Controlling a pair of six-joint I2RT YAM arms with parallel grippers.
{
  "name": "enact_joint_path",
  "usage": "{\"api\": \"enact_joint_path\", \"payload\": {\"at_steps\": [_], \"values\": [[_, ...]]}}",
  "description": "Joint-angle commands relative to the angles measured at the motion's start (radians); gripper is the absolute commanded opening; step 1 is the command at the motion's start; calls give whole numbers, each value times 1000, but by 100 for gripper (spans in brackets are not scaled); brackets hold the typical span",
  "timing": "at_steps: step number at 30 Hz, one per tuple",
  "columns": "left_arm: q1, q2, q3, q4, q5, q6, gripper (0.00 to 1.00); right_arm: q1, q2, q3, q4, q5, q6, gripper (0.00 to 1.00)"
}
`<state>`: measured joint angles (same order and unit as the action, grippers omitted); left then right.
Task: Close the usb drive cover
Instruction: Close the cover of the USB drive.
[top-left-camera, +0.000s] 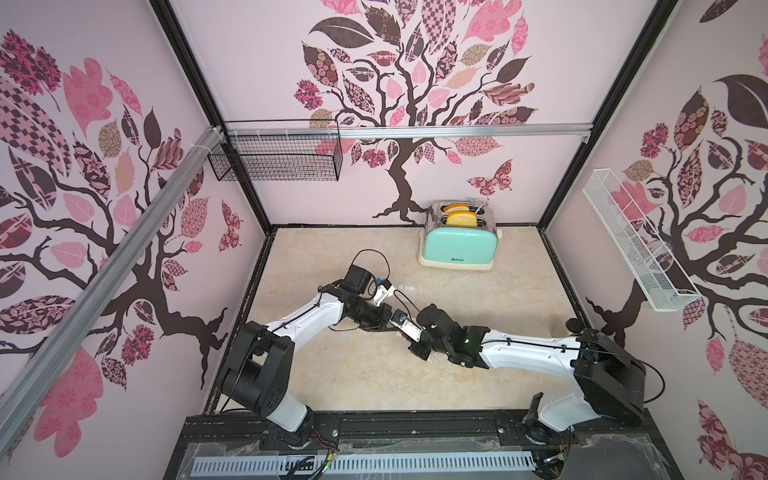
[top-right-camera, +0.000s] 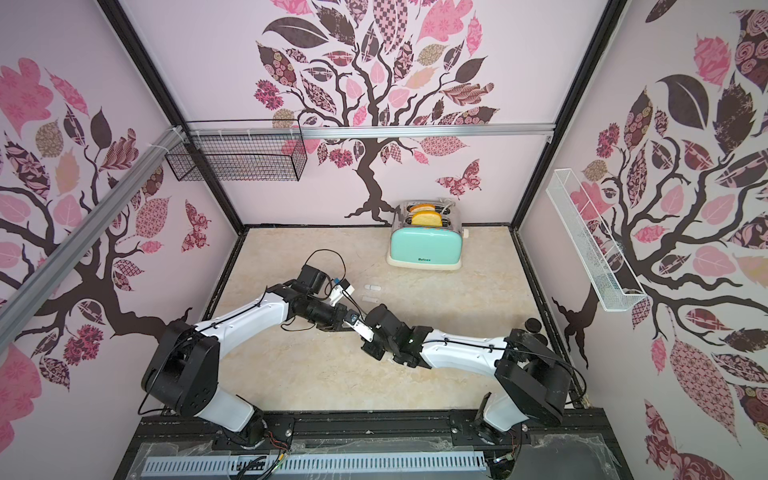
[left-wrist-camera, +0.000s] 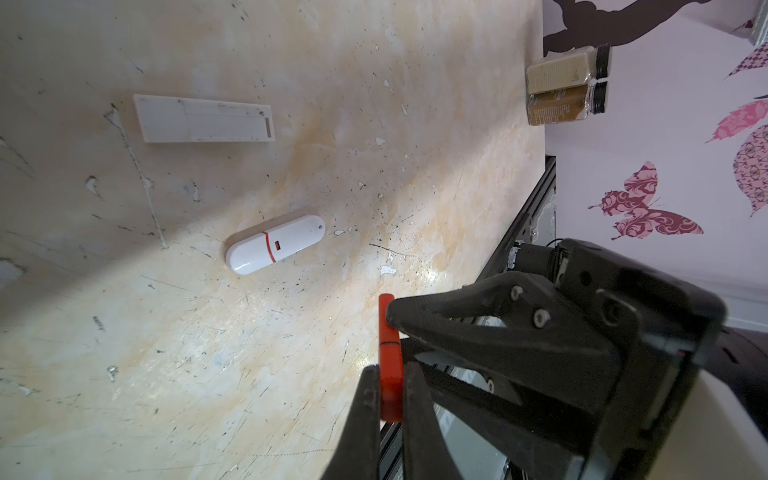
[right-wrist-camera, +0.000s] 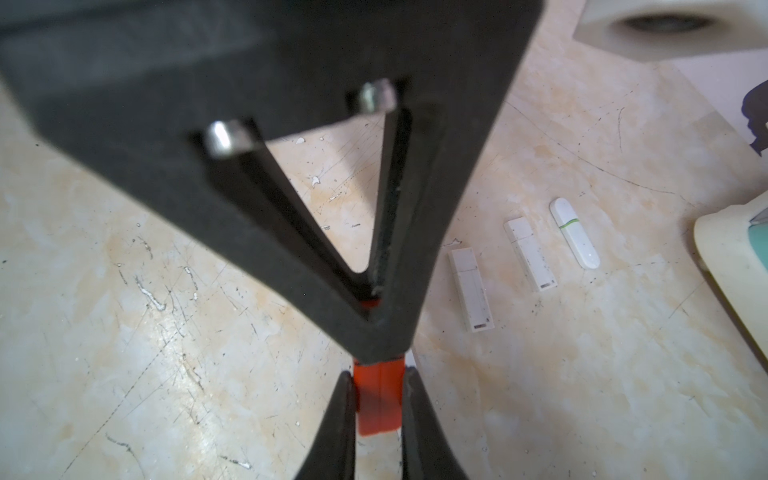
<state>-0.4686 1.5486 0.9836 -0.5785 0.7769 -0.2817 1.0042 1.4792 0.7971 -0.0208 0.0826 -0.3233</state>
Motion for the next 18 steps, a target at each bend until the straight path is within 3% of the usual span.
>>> {"api": "enact_joint_path", "payload": {"at_steps": [1,8,12,18], "values": [[-33,-41,-9,-30,23,19,17,18,-27,66,225,7,-26,0],[68,-145,-37,-20,5,28,43,-27,-93,-63,196,28,-5,0],[111,-216,-53,-33,-26,68,69,-45,-121,-86,114,23,-20,0],[194,-293,-80,-18,-71,98,83,-61,-112,-62,-28,45,-37,0]]}}
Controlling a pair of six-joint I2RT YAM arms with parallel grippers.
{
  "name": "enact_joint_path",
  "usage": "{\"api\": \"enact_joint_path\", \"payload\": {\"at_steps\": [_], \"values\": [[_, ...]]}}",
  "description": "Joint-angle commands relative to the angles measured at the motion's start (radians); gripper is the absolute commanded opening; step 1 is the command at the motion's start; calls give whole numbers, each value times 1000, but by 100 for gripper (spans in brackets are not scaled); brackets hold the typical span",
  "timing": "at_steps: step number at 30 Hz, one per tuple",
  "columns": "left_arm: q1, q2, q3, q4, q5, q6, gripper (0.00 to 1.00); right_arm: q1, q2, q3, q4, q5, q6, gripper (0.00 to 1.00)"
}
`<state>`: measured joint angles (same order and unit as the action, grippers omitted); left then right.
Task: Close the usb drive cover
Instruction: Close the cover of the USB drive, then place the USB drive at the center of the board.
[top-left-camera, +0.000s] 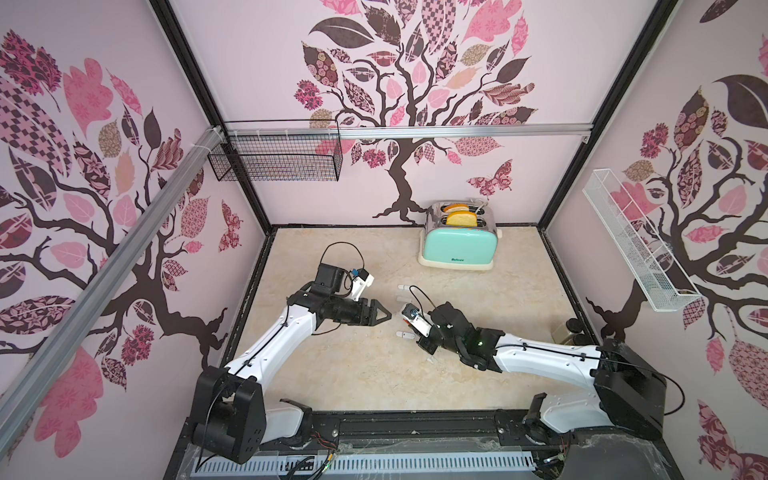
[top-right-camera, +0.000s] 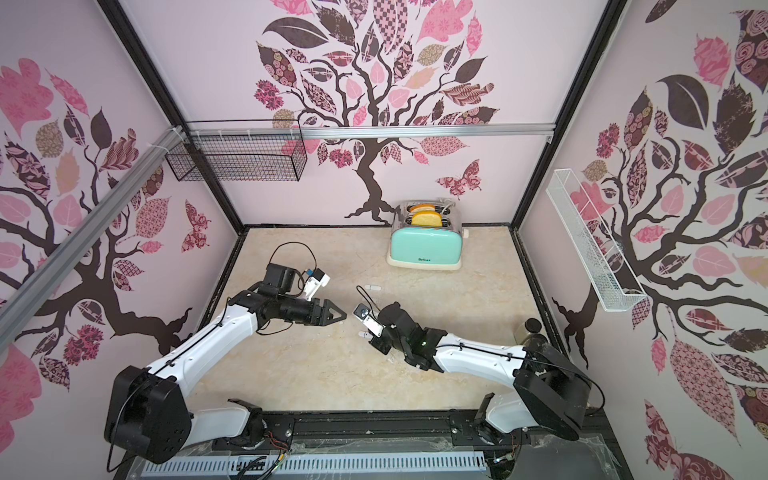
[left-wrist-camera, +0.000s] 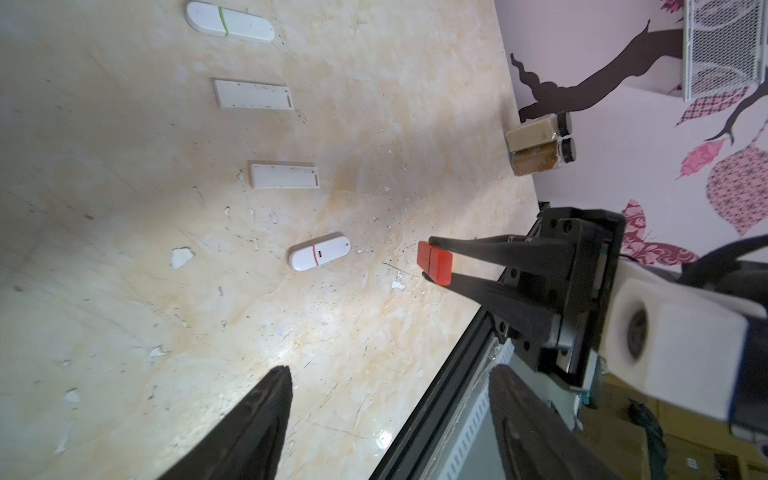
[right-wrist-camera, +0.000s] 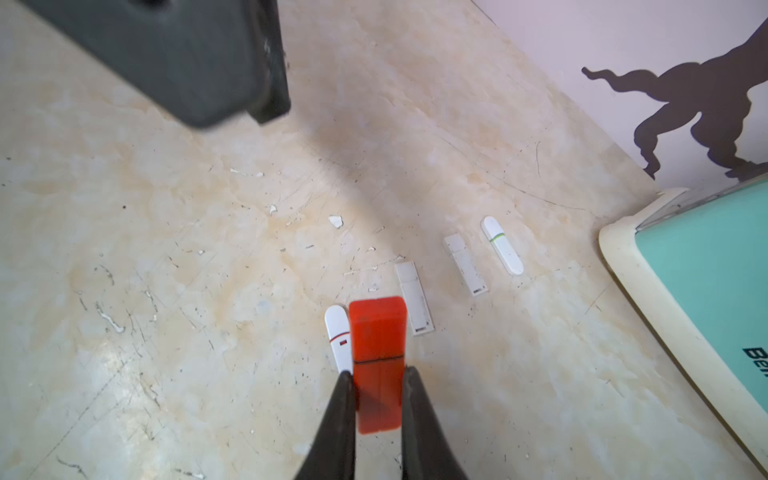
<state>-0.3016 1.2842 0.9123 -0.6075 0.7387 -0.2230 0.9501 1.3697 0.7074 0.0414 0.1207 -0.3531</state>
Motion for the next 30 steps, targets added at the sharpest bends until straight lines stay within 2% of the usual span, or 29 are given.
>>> {"api": "enact_joint_path", "payload": {"at_steps": [1,3,5,14,18,23,27,30], "values": [[43,-42,-11,9,-50,49,85,-7,-1,40,-127,-17,-7,0],[60,-67,-19,16,-97,72,89,-6,3,50,-166,-55,-13,0],[76,-88,-26,21,-136,102,98,-7,22,69,-210,-73,-13,0],[202,-174,-78,113,-259,99,98,-5,115,182,-395,-127,-24,0],[206,-207,-85,119,-311,146,98,-5,146,208,-413,-151,-56,0],[228,-260,-111,145,-341,172,98,17,215,300,-529,-152,-87,0],[234,-272,-126,155,-351,183,98,47,287,369,-638,-101,-100,0],[234,-285,-145,177,-352,188,98,61,318,363,-633,-87,-125,0]]}}
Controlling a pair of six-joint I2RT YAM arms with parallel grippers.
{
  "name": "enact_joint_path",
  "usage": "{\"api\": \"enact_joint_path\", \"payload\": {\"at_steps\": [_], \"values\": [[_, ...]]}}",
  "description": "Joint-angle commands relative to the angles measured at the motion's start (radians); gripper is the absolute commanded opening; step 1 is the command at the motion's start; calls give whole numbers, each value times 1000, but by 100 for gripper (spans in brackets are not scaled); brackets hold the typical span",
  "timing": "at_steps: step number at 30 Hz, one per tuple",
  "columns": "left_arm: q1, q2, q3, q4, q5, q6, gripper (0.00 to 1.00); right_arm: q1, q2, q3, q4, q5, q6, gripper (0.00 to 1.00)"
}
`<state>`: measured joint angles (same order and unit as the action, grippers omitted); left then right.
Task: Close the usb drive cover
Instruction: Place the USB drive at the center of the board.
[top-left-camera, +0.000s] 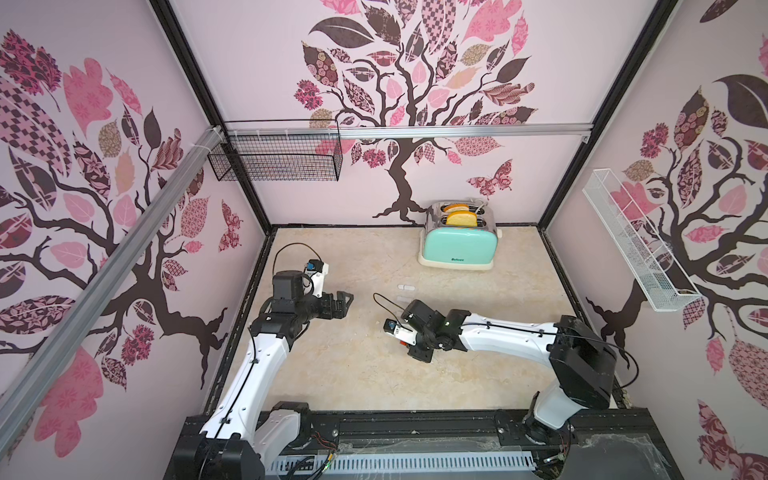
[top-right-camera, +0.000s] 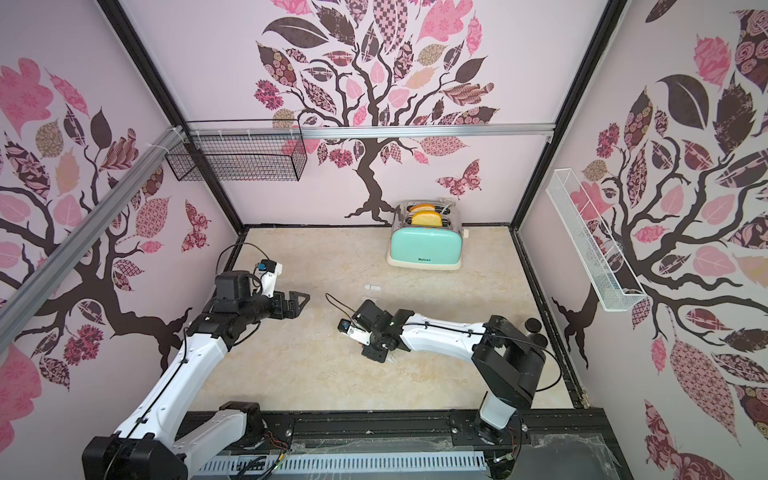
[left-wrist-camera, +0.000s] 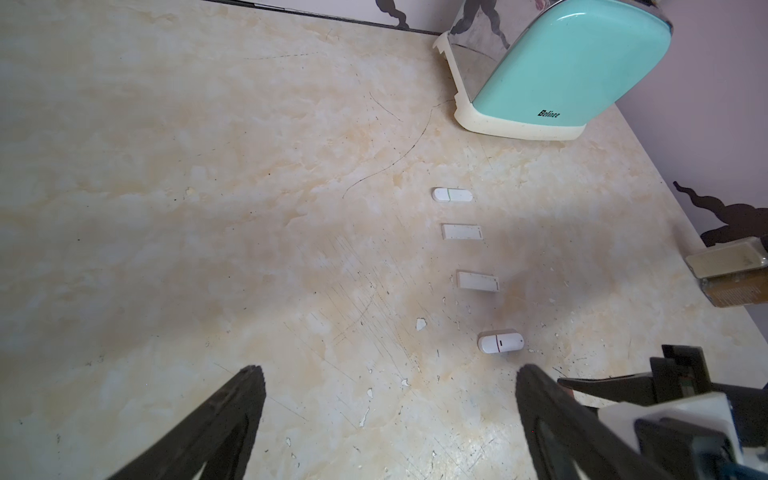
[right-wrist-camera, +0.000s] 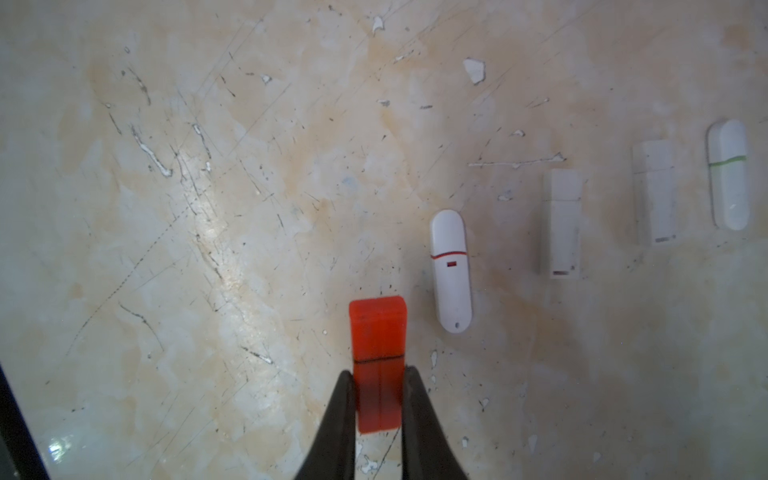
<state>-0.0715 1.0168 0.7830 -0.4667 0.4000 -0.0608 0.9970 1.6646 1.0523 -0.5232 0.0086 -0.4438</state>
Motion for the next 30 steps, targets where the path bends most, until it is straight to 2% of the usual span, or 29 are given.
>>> {"api": "enact_joint_path", "payload": {"at_steps": [1,13,23,25,27,30], "values": [[4,-12,-16,37,-13,28,98,14,33,22,-67,30,-35,0],[5,-4,-33,69,-61,54,98,33,126,94,-50,25,-65,0],[4,32,-51,142,-183,70,98,64,236,134,-67,26,-65,0],[5,53,-35,134,-215,83,98,66,227,121,-57,28,-63,10],[4,64,-37,159,-249,93,98,66,203,106,-34,27,-55,27],[9,91,-46,207,-252,110,98,66,171,109,-48,27,-35,45]]}}
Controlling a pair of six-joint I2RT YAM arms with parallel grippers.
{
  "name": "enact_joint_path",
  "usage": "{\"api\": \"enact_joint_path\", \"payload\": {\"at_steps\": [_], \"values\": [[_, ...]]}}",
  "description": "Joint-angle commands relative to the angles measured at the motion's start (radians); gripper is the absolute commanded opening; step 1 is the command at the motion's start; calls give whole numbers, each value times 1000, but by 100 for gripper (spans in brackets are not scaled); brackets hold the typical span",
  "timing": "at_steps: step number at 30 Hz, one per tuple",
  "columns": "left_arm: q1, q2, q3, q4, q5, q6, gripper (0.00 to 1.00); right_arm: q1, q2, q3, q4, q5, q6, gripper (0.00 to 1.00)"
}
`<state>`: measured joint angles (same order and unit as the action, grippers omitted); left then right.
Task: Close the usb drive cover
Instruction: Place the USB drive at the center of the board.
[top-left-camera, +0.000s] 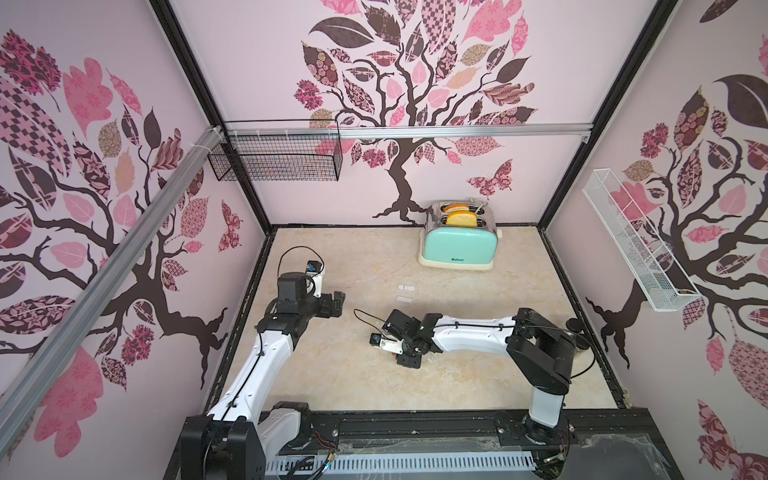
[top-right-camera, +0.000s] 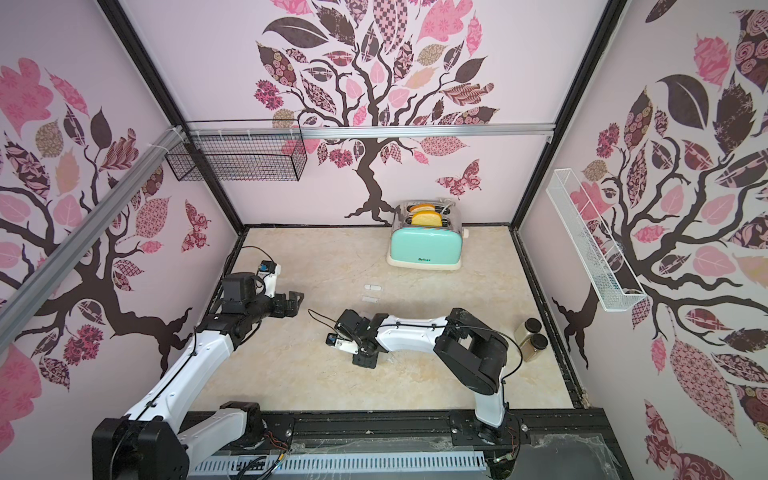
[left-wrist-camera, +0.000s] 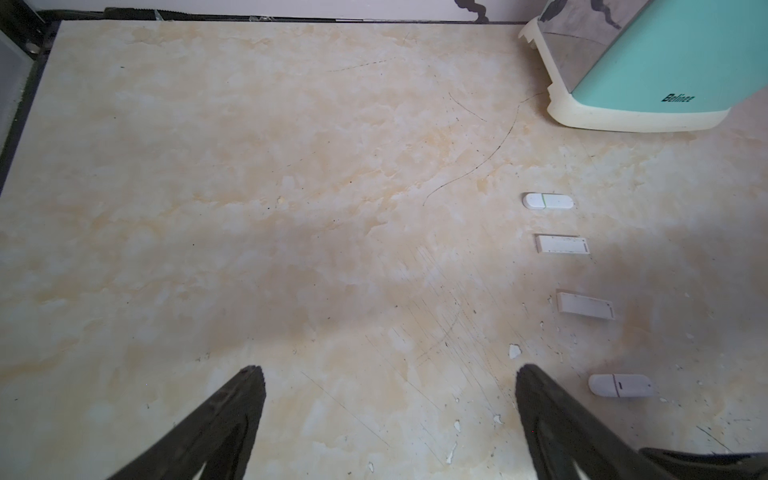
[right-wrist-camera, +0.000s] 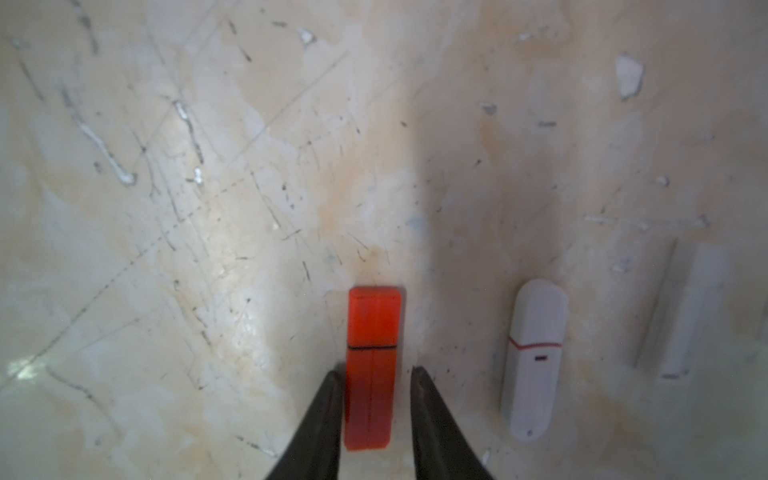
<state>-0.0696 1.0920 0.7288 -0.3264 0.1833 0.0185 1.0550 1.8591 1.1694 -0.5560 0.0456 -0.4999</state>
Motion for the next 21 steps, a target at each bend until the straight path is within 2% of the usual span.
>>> {"api": "enact_joint_path", "payload": {"at_steps": [1,3,7,9,13,17,19,21], "values": [[9,29,6,80,-23,33,98,8,-36,-12,-14,-11,24,49],[20,68,-2,131,18,38,98,7,-73,-31,-8,2,19,55],[39,133,-55,279,20,44,98,-16,-166,-65,-38,63,40,58],[41,170,-78,341,18,62,98,-47,-260,-123,1,61,67,65],[62,213,-134,479,19,63,98,-96,-437,-215,70,98,126,72],[106,269,-162,619,50,50,98,-179,-605,-363,236,222,197,86],[126,293,-172,672,43,31,98,-240,-654,-409,278,283,252,97],[137,326,-171,706,47,9,98,-310,-706,-471,337,333,322,99]]}}
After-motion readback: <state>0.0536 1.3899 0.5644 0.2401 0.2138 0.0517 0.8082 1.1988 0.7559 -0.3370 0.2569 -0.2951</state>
